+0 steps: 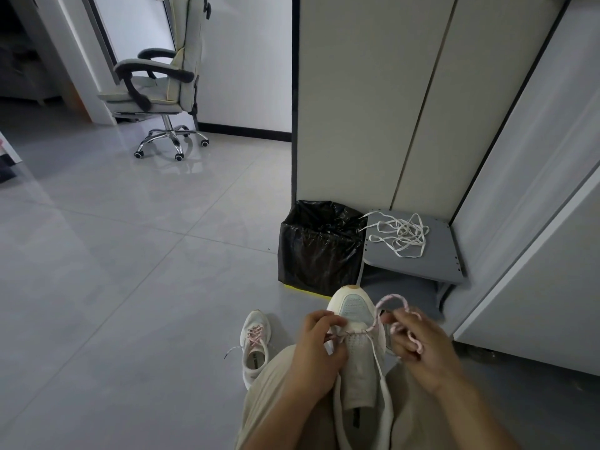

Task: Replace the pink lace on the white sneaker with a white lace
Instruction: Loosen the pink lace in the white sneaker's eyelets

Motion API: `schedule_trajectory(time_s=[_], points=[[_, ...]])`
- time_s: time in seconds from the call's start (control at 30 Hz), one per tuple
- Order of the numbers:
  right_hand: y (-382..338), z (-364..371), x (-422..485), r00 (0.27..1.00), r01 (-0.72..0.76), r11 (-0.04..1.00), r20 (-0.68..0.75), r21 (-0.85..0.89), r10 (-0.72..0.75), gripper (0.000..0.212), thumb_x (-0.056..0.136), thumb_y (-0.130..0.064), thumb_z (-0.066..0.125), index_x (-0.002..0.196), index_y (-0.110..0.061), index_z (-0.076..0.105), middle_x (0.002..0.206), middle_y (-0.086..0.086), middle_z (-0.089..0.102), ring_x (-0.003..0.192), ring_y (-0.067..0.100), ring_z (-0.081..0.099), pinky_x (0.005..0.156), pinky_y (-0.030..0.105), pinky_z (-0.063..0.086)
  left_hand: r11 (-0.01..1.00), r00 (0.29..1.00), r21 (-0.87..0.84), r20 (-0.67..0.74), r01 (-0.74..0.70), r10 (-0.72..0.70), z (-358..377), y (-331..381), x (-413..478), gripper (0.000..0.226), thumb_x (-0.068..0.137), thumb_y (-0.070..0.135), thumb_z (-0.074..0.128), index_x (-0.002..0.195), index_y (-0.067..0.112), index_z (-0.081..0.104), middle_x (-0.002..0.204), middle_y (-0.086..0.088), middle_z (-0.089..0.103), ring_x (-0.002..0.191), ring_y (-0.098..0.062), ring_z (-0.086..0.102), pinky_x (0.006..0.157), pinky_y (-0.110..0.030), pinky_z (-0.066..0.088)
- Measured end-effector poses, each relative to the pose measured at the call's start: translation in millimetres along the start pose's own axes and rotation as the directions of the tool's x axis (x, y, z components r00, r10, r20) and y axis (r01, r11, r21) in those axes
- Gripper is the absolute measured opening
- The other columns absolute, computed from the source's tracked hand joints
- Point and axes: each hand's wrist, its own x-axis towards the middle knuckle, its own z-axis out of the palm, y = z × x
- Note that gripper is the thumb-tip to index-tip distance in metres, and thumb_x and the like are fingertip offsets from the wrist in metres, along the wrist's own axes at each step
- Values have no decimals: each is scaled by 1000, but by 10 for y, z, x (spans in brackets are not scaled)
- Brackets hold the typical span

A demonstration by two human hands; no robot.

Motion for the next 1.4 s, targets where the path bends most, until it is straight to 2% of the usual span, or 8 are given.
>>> schedule_trajectory(time_s=[0.3, 0.43, 0.6, 0.77, 0.9, 1.07, 1.23, 1.4], points=[[170, 242, -7, 984, 51, 581, -60, -812, -169, 6, 89, -22, 58, 85, -20, 62, 84, -4, 64, 75, 12, 60, 59, 12, 43, 1000, 1000, 14, -3, -10, 10, -30, -13, 4, 38, 79, -1, 64, 97, 31, 57, 114, 16, 44, 108, 12, 43, 90, -5, 39], [162, 194, -37, 991, -14, 871, -123, -492, -53, 36, 98, -22, 39, 83, 4, 57, 52, -3, 58, 39, 5, 44, 39, 17, 33, 999, 1000, -48, 15, -6, 6, -14, 20, -12, 40, 78, -1, 64, 95, 35, 57, 115, 13, 44, 108, 6, 46, 89, -8, 42], [-83, -151, 78, 908, -5, 928, -391, -372, -152, 35, 98, -23, 38, 66, -11, 45, 59, 7, 42, 32, 4, 35, 32, 14, 27, 999, 999, -1, 1, 37, -37, -11, 27, -31, 49, 76, 0, 61, 92, 45, 51, 114, 17, 44, 108, 8, 44, 90, -5, 37], [4, -76, -15, 1000, -1, 379, -3, -925, -5, 31, 91, -37, 51, 76, -11, 58, 62, 0, 54, 55, 9, 48, 55, 18, 37, 998, 998, 19, 23, 56, -56, -16, 35, 2, 47, 78, 1, 63, 91, 44, 50, 113, 20, 41, 104, 4, 48, 88, -5, 39], [110, -29, -9, 998, 64, 325, 65, -944, -7, 33, 88, -32, 60, 63, -12, 49, 60, -1, 47, 54, 7, 41, 52, 15, 30, 998, 998, 9, 22, 59, -59, -15, 49, -7, 46, 78, 0, 63, 91, 43, 51, 113, 19, 42, 104, 5, 48, 89, -5, 40], [-85, -177, 5, 932, -72, 549, -252, -833, -261, 36, 94, -15, 49, 60, -9, 43, 54, 3, 44, 51, 16, 40, 52, 27, 31, 999, 998, 6, -24, 50, -50, -32, 68, -25, 44, 77, -3, 60, 90, 38, 53, 113, 12, 46, 102, 11, 46, 84, -2, 39], [-73, 96, -42, 976, -28, 619, -156, -785, -153, 25, 96, -23, 45, 77, -8, 51, 64, 5, 51, 56, 13, 47, 55, 24, 39, 997, 999, 76, 34, 10, -12, -1, 39, -17, 35, 79, 14, 64, 95, 41, 50, 117, 19, 39, 109, 4, 44, 98, -20, 43], [-212, 702, -47, 993, 107, 990, -42, -98, -111, 37, 95, -17, 43, 60, -13, 54, 56, 4, 39, 44, 9, 31, 43, 21, 25, 958, 978, 198, 28, -207, 205, 131, 272, -91, 42, 72, 56, 56, 110, 39, 56, 118, 14, 45, 109, -1, 39, 91, -17, 34]])
